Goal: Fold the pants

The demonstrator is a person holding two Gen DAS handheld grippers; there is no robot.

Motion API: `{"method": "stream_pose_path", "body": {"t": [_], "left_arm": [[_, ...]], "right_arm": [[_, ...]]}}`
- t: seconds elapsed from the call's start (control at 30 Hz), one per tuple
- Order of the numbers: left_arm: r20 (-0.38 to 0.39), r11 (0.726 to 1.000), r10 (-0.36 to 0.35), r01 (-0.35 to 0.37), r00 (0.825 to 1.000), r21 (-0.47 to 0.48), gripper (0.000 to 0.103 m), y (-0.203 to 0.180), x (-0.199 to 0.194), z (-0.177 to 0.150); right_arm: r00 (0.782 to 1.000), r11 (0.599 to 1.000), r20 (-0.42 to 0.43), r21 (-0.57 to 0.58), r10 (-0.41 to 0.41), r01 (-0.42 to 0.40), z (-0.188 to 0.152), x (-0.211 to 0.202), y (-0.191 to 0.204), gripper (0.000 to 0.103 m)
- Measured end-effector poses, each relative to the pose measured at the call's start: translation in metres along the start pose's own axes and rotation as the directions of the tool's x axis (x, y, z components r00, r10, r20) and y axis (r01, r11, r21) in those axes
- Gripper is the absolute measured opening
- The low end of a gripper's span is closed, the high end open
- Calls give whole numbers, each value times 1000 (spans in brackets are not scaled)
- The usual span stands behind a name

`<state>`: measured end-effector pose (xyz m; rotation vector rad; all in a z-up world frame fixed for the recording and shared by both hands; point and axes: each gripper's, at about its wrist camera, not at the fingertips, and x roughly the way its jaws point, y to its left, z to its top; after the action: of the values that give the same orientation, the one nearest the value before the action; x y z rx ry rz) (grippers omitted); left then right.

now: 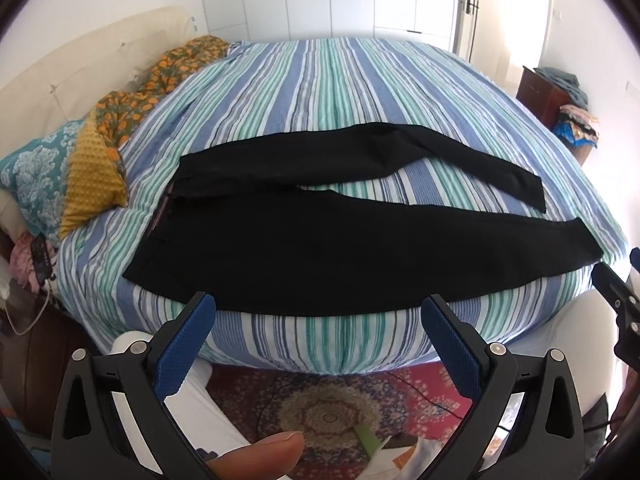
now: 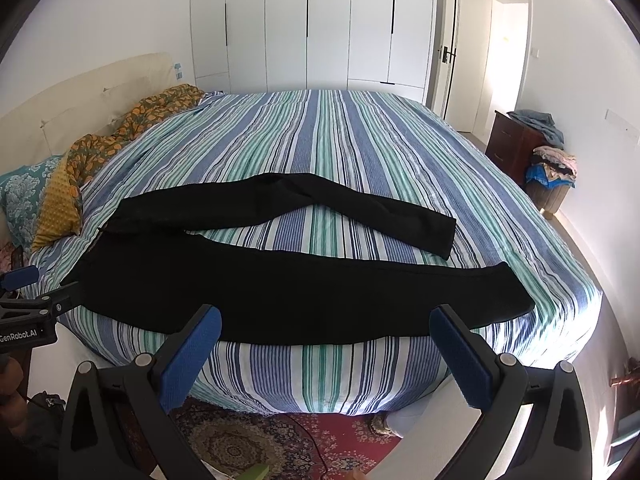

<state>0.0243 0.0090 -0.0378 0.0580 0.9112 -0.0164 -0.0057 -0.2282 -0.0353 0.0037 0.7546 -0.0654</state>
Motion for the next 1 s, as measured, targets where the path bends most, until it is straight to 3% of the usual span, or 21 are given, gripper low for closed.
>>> {"method": "stream_pose_path", "body": {"t": [0.27,0.57,1.0], "left_arm": [[0,1000,0,0,1000,-3,102,-3,0,0],[-7,1000,-3,3,1000,-3,102,-7,0,1],[-23,1000,-4,3,1000,-3,102,-5,1,0]], "right_arm": [[1000,1000,-9,-11,-8,8,-1,2,1,103],[994,995,-51,-27,-94,92,0,6,3,103],[987,990,-83,-35,-140,138,-2,12,-2,103]]}}
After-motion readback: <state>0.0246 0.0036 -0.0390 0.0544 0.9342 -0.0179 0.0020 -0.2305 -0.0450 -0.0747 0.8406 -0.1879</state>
